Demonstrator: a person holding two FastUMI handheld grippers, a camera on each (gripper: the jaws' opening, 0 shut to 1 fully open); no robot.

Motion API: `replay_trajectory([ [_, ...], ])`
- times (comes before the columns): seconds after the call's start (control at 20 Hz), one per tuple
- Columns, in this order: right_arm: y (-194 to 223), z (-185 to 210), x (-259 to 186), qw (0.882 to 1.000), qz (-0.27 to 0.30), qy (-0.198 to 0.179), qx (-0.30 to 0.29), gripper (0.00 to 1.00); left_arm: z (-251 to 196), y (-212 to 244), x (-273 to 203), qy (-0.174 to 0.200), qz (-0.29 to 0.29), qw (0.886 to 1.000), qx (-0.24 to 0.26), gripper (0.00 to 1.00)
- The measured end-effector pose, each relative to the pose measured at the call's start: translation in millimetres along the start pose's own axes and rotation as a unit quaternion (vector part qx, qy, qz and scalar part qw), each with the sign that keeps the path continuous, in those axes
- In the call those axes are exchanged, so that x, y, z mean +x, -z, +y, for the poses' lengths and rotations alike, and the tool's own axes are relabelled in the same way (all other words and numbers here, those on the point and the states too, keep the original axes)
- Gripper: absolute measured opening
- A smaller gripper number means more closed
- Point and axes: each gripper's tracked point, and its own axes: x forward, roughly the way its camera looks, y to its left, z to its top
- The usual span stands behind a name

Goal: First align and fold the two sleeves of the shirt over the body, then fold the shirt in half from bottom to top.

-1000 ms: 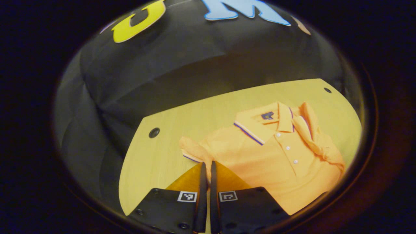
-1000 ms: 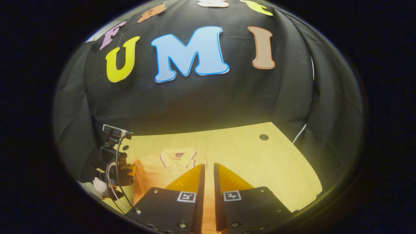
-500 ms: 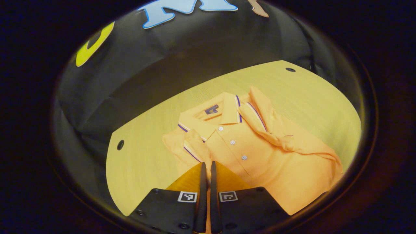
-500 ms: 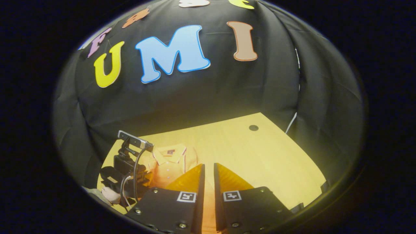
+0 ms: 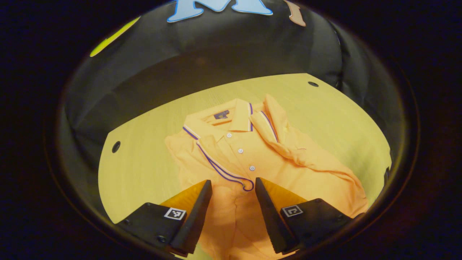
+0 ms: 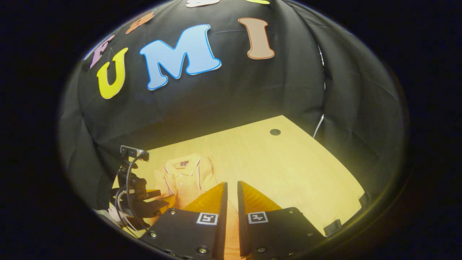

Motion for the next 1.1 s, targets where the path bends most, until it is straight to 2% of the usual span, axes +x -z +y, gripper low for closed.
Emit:
replay_trajectory([
  [0.05,1.4,0.7,-1.1,1.0,0.001,-0.001,-0.003,0.16,4.4,0.1,-6.7,-0.003,-0.005,1.0,-0.006,0.87],
  [0.1,2.7,1.4,-0.9,1.0,0.003,-0.004,-0.006,0.16,8.8,1.0,-16.3,-0.002,-0.01,1.0,-0.016,0.82],
  [0.25,12.1,2.7,0.6,1.0,0.016,-0.014,-0.015,0.16,16.4,6.9,-47.4,0.012,-0.024,0.999,-0.041,0.82],
  [0.3,16.7,1.8,0.6,0.999,0.022,-0.016,-0.017,0.16,20.5,10.8,-59.2,0.013,-0.027,0.998,-0.048,0.87],
  [0.35,23.8,-0.7,2.3,0.999,0.031,-0.017,-0.019,0.16,24.7,16.1,-70.8,0.012,-0.027,0.998,-0.055,0.81],
  [0.7,81.9,-8.1,-4.1,0.992,0.11,-0.045,-0.046,0.16,38.4,78.8,-128.3,0.012,-0.005,0.995,-0.099,0.8],
  [0.8,103.5,-10.4,-9.7,0.987,0.139,-0.05,-0.058,0.31,33.4,103.7,-141.0,0.015,0.011,0.995,-0.102,0.83],
  [0.95,140.7,-10.4,-19.2,0.976,0.194,-0.069,-0.071,0.34,20.1,143.2,-154.0,0.024,0.045,0.992,-0.113,0.81],
  [1.0,154.3,-11.3,-22.2,0.971,0.213,-0.072,-0.077,0.42,16.0,156.1,-158.0,0.027,0.057,0.991,-0.117,0.8],
  [1.05,165.5,-12.2,-26.2,0.966,0.231,-0.076,-0.084,0.45,12.6,170.0,-162.4,0.027,0.069,0.99,-0.121,0.8],
  [1.1,179.5,-12.0,-29.4,0.96,0.252,-0.081,-0.089,0.52,9.3,180.2,-165.1,0.029,0.079,0.989,-0.124,0.83],
])
